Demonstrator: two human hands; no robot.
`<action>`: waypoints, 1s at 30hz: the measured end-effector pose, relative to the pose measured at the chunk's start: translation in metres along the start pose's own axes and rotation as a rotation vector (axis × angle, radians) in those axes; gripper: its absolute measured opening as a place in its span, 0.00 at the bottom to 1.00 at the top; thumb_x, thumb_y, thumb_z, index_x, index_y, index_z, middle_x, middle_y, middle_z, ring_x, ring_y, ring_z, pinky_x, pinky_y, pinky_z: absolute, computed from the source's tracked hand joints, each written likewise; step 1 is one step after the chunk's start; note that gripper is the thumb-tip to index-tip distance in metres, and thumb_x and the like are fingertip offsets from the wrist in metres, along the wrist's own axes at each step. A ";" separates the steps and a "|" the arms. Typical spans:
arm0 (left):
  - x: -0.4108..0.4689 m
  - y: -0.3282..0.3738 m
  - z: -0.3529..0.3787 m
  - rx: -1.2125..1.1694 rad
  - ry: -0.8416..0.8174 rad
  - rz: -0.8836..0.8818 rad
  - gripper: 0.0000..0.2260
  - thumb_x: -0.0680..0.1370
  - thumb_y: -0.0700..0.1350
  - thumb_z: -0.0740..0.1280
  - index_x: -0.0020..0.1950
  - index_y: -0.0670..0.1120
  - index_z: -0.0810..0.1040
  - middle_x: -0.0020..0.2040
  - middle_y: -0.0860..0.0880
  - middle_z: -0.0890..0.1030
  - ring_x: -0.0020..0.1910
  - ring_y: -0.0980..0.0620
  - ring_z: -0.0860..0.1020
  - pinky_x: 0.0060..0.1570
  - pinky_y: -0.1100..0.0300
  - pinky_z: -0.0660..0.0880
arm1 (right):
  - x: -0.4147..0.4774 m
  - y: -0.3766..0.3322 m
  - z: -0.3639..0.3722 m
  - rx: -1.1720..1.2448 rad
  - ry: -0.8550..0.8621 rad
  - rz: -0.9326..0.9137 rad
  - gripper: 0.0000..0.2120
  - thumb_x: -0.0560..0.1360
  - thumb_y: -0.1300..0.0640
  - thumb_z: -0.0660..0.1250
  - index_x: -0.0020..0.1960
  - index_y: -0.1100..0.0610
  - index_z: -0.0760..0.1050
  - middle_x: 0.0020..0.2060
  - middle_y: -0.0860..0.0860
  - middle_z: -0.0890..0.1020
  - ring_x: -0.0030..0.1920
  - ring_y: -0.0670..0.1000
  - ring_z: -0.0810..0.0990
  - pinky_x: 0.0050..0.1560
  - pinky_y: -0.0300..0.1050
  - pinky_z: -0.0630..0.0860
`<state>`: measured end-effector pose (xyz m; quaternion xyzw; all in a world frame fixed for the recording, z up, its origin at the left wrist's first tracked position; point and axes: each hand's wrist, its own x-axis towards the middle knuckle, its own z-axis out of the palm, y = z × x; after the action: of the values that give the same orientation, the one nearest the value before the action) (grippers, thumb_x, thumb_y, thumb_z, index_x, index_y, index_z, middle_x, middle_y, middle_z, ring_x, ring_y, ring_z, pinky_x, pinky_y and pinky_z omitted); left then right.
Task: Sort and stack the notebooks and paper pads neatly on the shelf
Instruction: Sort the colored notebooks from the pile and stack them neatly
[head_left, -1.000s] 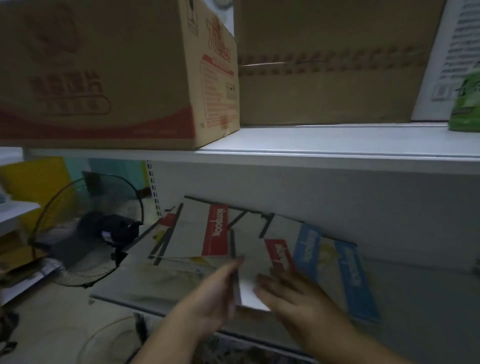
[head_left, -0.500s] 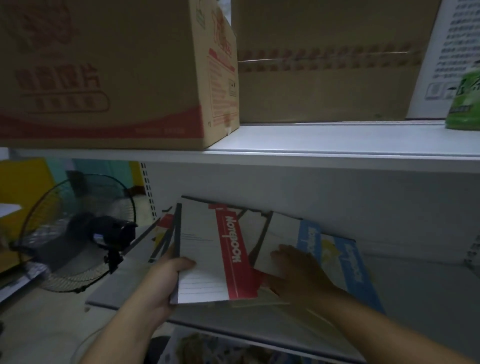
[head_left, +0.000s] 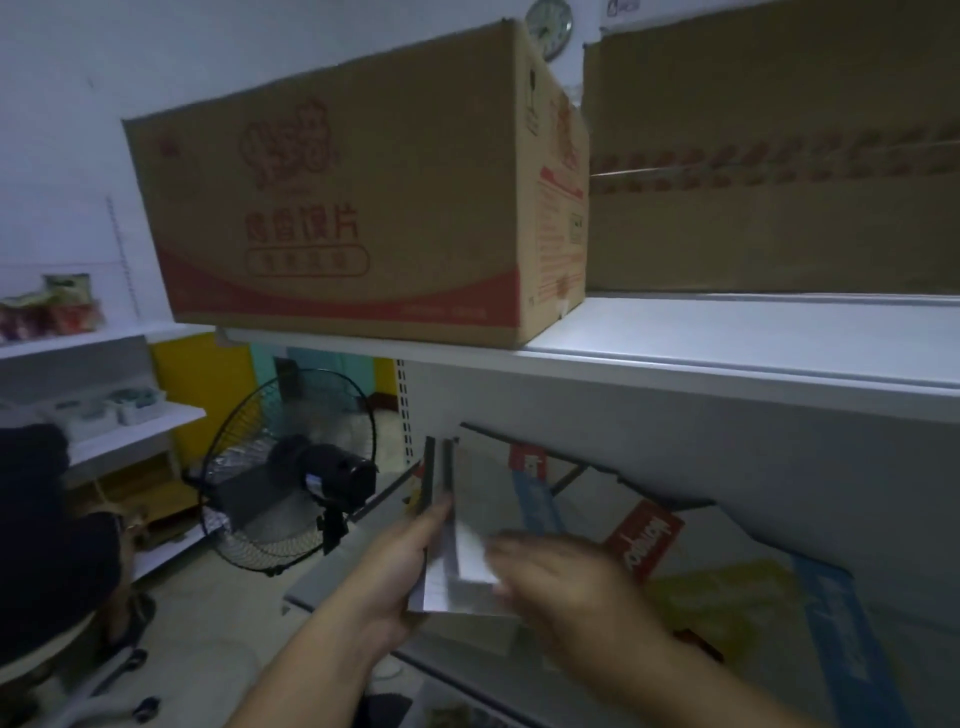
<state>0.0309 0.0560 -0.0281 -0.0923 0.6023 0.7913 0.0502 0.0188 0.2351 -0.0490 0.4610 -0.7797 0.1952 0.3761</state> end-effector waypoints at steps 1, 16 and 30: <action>0.000 0.000 -0.005 -0.006 0.032 0.025 0.10 0.78 0.43 0.63 0.54 0.38 0.76 0.38 0.39 0.82 0.35 0.42 0.80 0.34 0.54 0.75 | 0.002 -0.002 0.008 0.028 -0.025 -0.089 0.19 0.81 0.48 0.53 0.48 0.54 0.81 0.49 0.49 0.84 0.49 0.46 0.82 0.50 0.38 0.78; -0.039 -0.005 -0.095 -0.116 0.343 0.024 0.13 0.80 0.43 0.59 0.65 0.45 0.71 0.52 0.34 0.80 0.47 0.34 0.79 0.37 0.48 0.77 | 0.020 0.058 0.066 0.138 -0.376 1.009 0.12 0.69 0.46 0.67 0.48 0.51 0.72 0.41 0.47 0.80 0.38 0.46 0.78 0.37 0.41 0.74; -0.019 -0.003 -0.071 0.009 0.210 0.104 0.08 0.81 0.40 0.57 0.48 0.48 0.74 0.45 0.40 0.79 0.44 0.39 0.78 0.42 0.49 0.75 | 0.006 0.022 -0.015 0.926 0.286 1.428 0.09 0.80 0.62 0.59 0.54 0.52 0.74 0.44 0.50 0.80 0.43 0.51 0.78 0.39 0.45 0.75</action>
<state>0.0558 -0.0107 -0.0453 -0.1431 0.6120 0.7760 -0.0539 0.0042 0.2519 -0.0339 -0.0615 -0.6700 0.7391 0.0320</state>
